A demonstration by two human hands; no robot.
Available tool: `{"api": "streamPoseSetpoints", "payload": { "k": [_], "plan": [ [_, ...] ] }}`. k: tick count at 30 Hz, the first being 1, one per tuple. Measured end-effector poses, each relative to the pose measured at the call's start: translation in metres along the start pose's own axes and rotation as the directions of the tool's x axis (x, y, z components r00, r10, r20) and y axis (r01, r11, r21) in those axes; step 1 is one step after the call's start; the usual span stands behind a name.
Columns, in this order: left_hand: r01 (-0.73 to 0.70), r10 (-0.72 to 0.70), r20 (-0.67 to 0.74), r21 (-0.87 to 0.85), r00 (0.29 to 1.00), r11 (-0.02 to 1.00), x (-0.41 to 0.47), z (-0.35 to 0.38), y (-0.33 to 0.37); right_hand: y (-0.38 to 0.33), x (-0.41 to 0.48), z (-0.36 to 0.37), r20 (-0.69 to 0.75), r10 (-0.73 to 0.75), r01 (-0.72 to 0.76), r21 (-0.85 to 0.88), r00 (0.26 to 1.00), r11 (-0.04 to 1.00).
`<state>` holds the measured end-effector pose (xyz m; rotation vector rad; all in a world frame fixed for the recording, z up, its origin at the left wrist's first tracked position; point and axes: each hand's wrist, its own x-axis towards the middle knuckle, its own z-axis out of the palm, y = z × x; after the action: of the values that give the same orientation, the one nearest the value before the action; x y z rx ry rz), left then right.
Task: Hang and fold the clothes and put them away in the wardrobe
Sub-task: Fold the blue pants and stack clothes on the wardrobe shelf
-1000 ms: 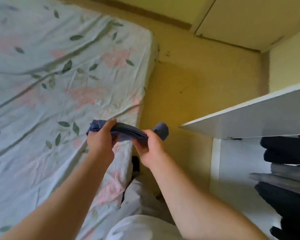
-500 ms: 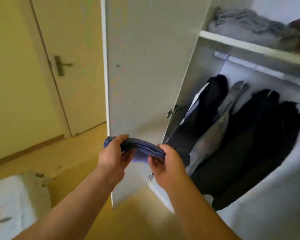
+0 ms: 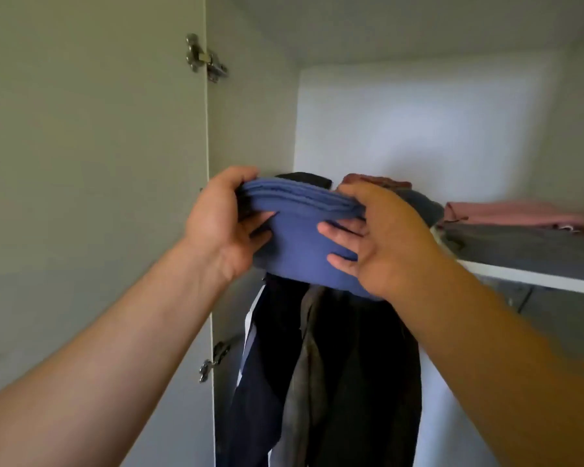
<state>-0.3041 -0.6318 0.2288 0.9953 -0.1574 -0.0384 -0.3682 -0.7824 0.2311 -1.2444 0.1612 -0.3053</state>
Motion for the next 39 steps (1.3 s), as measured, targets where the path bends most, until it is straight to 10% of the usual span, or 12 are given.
{"api": "streamPoseSetpoints", "payload": {
  "k": [23, 28, 34, 39],
  "plan": [
    [-0.131, 0.132, 0.084, -0.017, 0.988, 0.991, 0.322, 0.095, 0.049, -0.084, 0.298, 0.064, -0.122, -0.264, 0.255, -0.088, 0.957, 0.963],
    [-0.227, 0.297, -0.262, 0.264, 0.918, 0.937, 0.356, 0.031, 0.014, -0.019, 0.307, 0.071, -0.025, -0.057, 0.05, -0.224, 0.998, 0.973],
    [-0.193, 0.553, -0.081, 0.887, 0.829, 0.42, 0.332, -0.007, -0.008, 0.013, 0.286, 0.055, 0.138, 0.155, -0.092, -0.378, 0.978, 0.921],
    [0.06, 0.513, 0.112, 0.949, 0.851, -0.308, 0.306, 0.004, 0.006, -0.016, 0.263, 0.035, 0.247, 0.198, 0.05, -0.733, 0.948, 0.678]
  ]
}}
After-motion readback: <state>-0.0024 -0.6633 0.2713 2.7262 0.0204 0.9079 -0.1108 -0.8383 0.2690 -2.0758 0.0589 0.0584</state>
